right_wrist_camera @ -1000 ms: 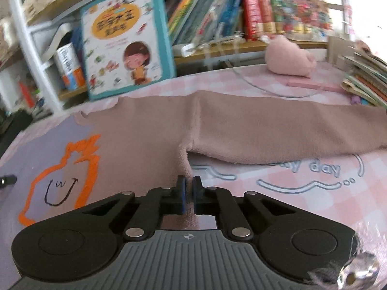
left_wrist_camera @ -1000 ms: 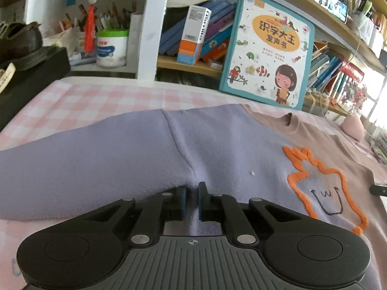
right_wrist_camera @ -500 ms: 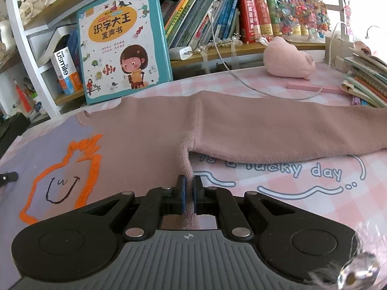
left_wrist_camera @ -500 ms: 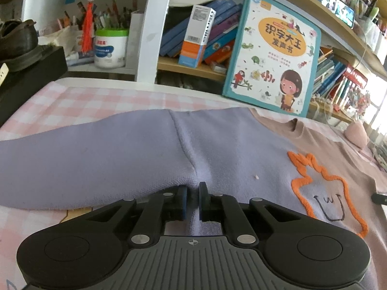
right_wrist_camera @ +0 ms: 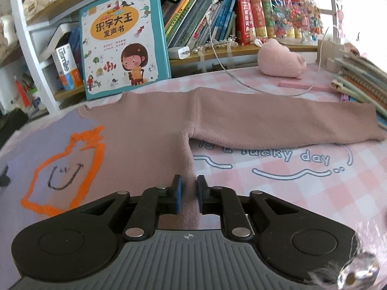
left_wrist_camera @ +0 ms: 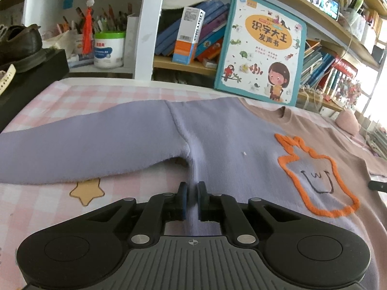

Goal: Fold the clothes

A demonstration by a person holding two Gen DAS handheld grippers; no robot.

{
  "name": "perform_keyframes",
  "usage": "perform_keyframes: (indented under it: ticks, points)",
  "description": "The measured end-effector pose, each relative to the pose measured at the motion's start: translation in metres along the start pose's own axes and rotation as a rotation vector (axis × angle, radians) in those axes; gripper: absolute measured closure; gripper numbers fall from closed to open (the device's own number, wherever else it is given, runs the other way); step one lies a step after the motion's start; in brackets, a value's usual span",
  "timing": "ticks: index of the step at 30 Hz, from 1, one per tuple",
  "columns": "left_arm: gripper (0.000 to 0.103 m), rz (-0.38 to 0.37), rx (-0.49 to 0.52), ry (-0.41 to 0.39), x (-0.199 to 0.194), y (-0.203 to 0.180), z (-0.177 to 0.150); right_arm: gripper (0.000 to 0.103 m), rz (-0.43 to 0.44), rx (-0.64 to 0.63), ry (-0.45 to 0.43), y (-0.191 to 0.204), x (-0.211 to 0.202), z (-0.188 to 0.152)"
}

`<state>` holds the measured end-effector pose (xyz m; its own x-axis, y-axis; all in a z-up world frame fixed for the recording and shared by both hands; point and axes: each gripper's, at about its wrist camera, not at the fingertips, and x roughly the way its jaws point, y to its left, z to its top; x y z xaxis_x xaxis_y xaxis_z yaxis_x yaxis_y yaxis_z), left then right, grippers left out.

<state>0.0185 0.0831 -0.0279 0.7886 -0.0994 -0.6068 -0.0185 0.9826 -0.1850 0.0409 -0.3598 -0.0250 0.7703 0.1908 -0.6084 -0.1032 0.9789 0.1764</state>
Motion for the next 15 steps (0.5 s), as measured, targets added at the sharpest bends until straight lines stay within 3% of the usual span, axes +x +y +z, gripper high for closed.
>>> perform_keyframes:
  ticks: [15]
  points:
    - [0.098,-0.012,-0.014,0.006,0.0004,0.0042,0.0021,0.097,-0.002,0.033,-0.003,-0.0058,0.0064,0.0059]
